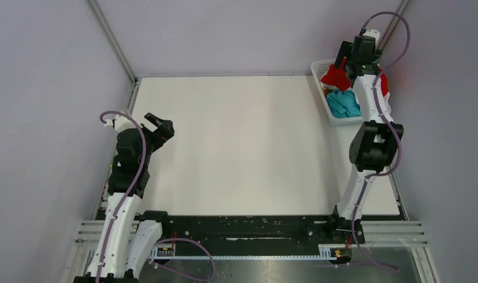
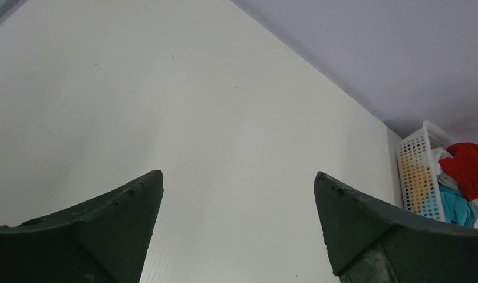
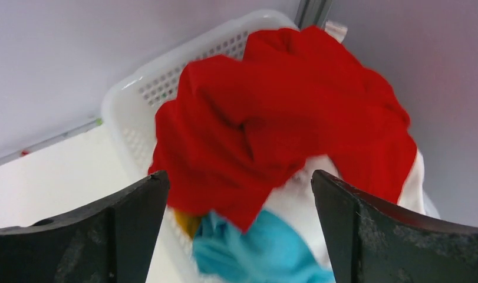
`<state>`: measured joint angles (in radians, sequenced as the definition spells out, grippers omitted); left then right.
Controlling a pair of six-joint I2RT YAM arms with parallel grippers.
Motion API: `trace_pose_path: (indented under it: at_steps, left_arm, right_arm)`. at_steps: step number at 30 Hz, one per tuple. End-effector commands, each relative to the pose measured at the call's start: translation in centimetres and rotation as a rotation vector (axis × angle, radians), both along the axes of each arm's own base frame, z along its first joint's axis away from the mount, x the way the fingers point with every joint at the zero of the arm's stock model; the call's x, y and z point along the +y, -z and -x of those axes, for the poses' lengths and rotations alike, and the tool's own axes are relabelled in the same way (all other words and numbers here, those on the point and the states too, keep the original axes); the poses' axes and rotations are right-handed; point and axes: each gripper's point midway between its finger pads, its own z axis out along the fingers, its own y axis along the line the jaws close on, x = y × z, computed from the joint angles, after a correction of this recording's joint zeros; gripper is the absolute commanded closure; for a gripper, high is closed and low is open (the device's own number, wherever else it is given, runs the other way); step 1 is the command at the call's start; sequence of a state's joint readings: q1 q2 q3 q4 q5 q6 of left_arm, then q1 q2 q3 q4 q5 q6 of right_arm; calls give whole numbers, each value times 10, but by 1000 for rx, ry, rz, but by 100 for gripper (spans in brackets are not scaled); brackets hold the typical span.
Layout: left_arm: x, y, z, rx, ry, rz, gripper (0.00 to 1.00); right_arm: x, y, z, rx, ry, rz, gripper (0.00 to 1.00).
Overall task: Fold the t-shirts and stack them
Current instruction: Grab crumpled tshirt from bin with the right arm
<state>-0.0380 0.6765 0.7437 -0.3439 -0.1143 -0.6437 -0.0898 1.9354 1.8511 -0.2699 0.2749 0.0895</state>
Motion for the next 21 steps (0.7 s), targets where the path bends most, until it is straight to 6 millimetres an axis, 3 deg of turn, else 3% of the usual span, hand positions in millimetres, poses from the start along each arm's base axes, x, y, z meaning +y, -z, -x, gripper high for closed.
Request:
trace_pose_path:
  at_steps: [1,4,7,9,10,12,16,21]
  left_arm:
    - [10,-13,-7,-32,-45,-25,1]
    - [9,-12,-11,-19,-41,-25,1]
    - [7,-10,-14,-3,-32,-26,1]
    - [7,-9,-15,1,-26,-28,1]
    - [7,-8,-15,5,-25,-30,1]
    - [7,-7,-16,10,-27,-32,1]
    - [7,-6,-16,10,-25,-31,1]
    - [-1,-13,-14,-20,18,-18,1]
  right_arm:
    - [-25,10,-41,49,35,95,1]
    - [-26,36,-62,126,24,87,3]
    - [-25,60,-73,172,12,77,12]
    - [-26,64,-74,174,14,79,28]
    - [-27,58,-73,156,20,82,42]
    - [-28,55,-68,142,28,88,62]
    - [-30,11,-58,81,28,129,87]
    - [-11,-58,-28,3,-52,99,91]
